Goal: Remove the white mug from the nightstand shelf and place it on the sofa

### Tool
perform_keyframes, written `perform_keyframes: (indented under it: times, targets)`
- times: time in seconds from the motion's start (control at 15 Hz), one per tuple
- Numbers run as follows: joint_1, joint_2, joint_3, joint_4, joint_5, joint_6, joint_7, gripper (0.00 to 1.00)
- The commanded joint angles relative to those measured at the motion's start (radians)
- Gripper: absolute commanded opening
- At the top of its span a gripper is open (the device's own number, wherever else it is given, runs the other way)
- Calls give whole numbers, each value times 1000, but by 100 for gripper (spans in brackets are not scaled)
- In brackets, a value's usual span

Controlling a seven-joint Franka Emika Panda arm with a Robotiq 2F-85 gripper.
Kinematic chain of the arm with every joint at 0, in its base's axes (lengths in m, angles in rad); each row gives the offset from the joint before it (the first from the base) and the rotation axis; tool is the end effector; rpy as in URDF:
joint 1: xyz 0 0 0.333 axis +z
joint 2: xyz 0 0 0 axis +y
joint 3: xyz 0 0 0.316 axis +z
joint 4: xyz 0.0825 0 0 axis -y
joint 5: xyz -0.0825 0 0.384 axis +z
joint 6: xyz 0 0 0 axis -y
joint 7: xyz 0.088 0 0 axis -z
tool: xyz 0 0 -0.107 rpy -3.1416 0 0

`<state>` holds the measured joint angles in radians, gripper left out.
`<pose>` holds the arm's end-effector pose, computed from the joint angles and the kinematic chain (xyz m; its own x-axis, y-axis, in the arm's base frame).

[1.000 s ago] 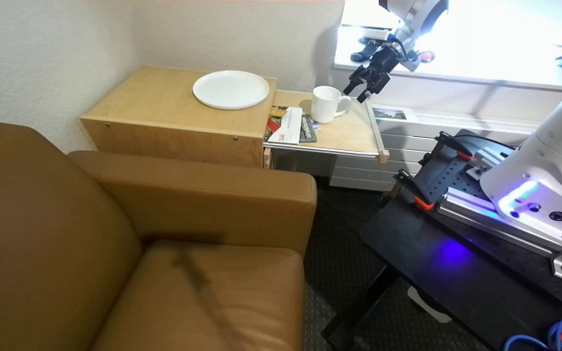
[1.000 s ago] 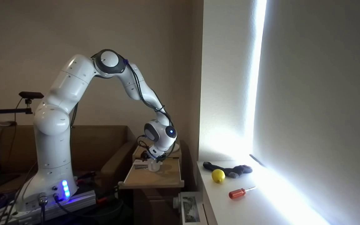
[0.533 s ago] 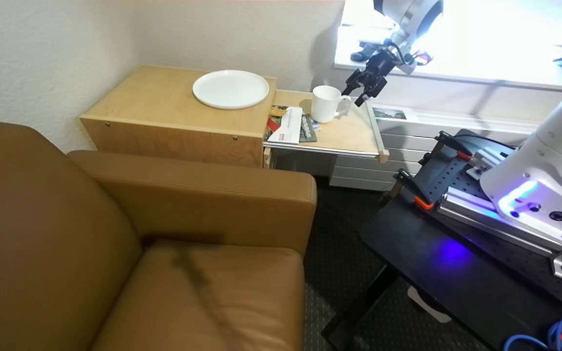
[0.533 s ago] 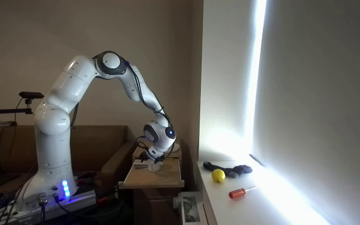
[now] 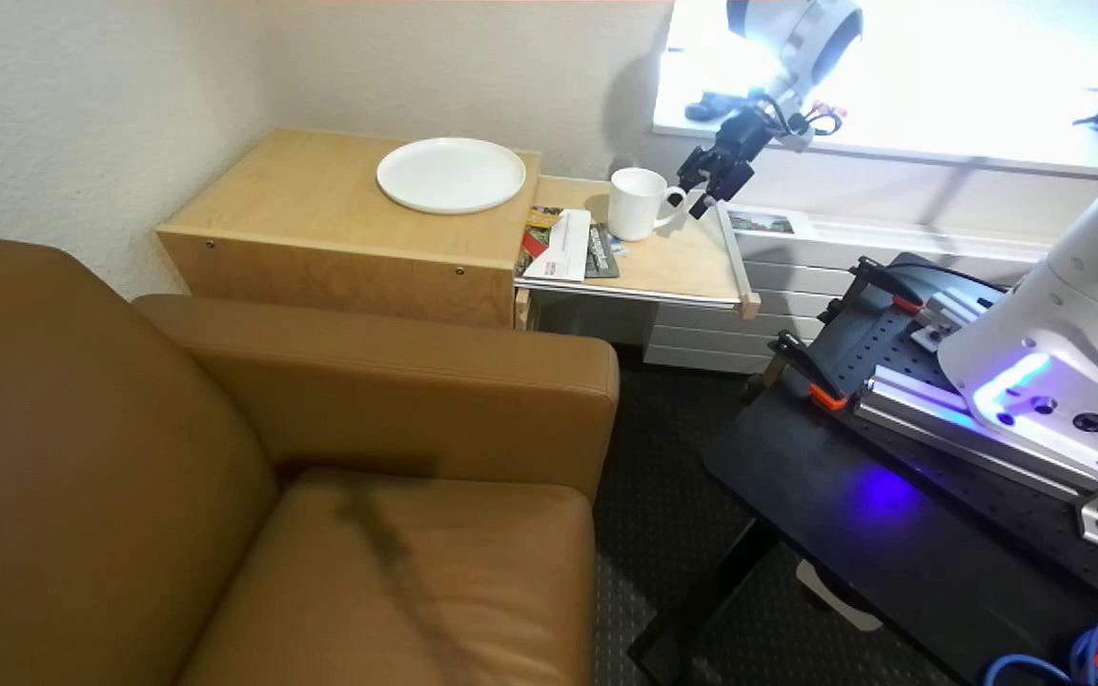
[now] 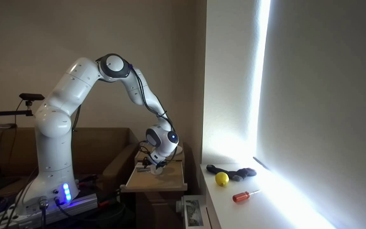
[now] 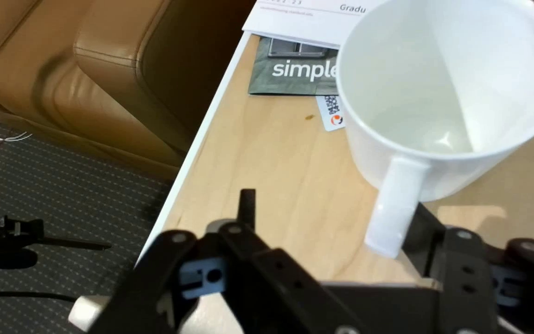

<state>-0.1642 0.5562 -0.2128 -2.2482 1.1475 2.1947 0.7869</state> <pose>0.4487 -0.1555 0.0942 -0.4888 -0.6115 -0.6222 -0.8646 0.4347 0.2521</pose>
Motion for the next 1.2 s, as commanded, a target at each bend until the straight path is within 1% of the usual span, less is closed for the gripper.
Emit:
perform_keyframes:
  times: [0.0,0.33,0.47,0.53,0.6,0.8,0.87,1.13]
  targets:
    - [-13,-12,-1,1,10,-27,-10,46]
    - [-21,-12,-6,6,15,-26,-14,11]
    - [-23,-13,-7,7,17,-23,-18,0]
    - [-25,-13,-7,8,19,-25,-19,1]
    - [-27,-13,-7,9,21,-26,-20,4]
    - [-33,-19,-7,12,22,-37,-18,4]
    - [-39,-26,-5,11,18,-63,-13,4]
    - [-56,-91,-5,-7,-38,-302,-10,4]
